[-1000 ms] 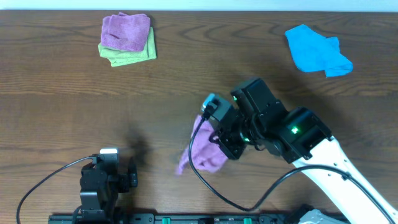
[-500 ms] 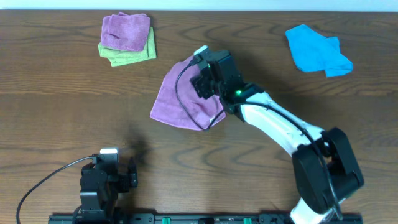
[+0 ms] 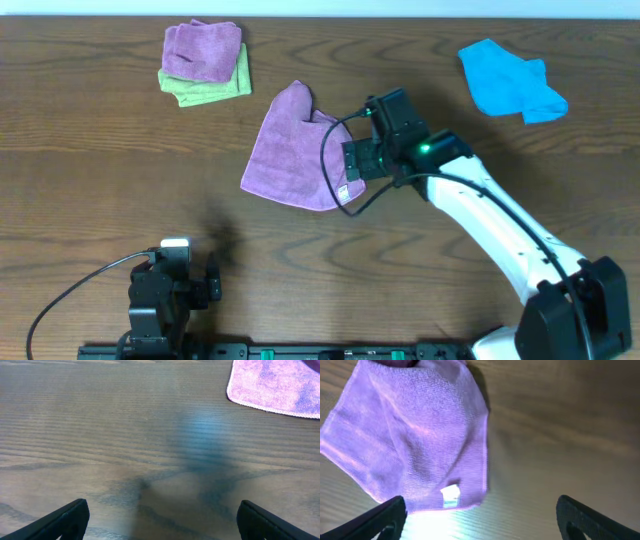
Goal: Fold the cloth
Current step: 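Carry the purple cloth to table center and lay it down, then grasp the cloth's near corners with left and right grippers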
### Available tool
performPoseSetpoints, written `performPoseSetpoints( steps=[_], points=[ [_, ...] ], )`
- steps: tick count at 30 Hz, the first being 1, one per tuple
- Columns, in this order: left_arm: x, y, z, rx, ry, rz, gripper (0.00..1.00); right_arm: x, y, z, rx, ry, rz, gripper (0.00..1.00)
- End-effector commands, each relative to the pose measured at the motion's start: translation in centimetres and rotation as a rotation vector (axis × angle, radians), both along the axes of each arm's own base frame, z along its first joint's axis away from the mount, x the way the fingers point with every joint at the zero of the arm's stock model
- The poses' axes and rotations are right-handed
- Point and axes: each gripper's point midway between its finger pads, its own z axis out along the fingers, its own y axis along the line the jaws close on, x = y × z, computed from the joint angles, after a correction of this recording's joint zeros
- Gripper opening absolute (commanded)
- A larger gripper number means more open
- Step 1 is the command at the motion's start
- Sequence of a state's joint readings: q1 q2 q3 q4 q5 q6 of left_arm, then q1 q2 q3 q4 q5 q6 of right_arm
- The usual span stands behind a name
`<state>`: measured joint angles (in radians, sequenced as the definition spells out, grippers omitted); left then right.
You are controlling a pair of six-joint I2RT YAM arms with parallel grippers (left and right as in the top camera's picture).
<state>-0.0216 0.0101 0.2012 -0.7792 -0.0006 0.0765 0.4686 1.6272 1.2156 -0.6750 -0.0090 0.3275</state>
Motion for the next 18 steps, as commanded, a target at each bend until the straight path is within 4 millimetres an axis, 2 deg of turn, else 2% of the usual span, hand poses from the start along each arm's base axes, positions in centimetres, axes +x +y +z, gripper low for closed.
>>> performPoseSetpoints(
  steps=[1, 4, 8, 12, 18],
  points=[
    [-0.6, 0.2, -1.4, 0.010, 0.047, 0.004, 0.95, -2.3, 1.1, -2.1, 0.179, 0.153, -0.033, 0.90],
    [-0.4, 0.1, -1.2, -0.001, 0.034, 0.005, 0.95, -3.5, 1.6, -3.9, 0.316, 0.228, -0.046, 0.89],
    [0.1, -0.6, -0.7, -0.135, 0.005, 0.059, 0.95, -4.5, 1.6, -5.8, 0.410, 0.283, -0.108, 0.87],
    [0.3, -1.4, -0.4, -0.217, -0.005, 0.067, 0.95, -4.8, 1.3, -6.9, 0.434, 0.299, -0.168, 0.83],
    [0.4, -4.2, 0.4, -0.427, -0.006, 0.023, 0.96, -5.0, 0.8, -8.1, 0.434, 0.312, -0.248, 0.73]
  ],
)
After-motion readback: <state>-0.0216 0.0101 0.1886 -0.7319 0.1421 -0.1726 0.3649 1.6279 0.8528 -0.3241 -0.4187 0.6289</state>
